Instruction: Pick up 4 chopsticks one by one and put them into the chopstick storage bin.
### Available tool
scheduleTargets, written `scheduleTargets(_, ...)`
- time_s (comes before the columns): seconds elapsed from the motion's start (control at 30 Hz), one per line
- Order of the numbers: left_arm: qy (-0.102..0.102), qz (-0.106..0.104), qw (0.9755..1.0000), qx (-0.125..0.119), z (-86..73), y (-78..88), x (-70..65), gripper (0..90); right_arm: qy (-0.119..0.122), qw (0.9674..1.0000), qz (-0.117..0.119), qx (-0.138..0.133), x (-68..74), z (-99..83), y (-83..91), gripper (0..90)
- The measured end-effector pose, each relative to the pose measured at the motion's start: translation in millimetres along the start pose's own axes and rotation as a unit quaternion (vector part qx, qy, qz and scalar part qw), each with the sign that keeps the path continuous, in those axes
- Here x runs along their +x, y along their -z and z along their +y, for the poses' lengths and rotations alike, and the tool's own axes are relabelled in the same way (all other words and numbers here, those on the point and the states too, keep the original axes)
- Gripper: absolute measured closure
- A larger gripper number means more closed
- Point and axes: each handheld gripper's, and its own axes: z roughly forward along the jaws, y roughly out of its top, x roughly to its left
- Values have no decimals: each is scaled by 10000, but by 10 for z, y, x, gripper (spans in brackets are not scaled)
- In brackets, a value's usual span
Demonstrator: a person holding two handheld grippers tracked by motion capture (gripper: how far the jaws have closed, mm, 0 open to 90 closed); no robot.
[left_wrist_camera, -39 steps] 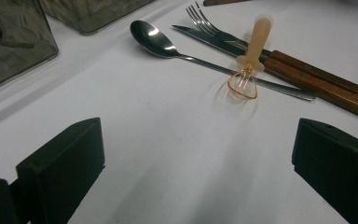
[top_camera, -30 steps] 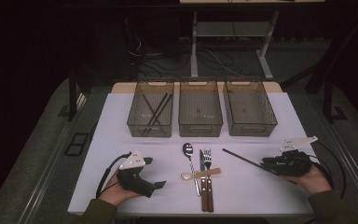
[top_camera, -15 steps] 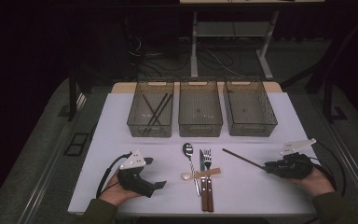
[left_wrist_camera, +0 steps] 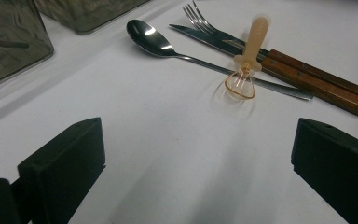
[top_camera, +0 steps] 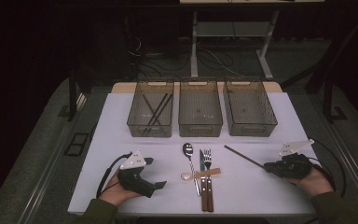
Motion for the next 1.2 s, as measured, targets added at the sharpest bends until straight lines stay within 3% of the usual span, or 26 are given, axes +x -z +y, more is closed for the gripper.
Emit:
scheduleTargets(0.5,-14,-4,10000,2,2,3,-1,17,-83,9998,195,42,-7,38,-6,845)
scheduleTargets(1.2,6,-15,10000,-7,2,-5,-5,17,-106,9976,296,-611,44,169,183,846)
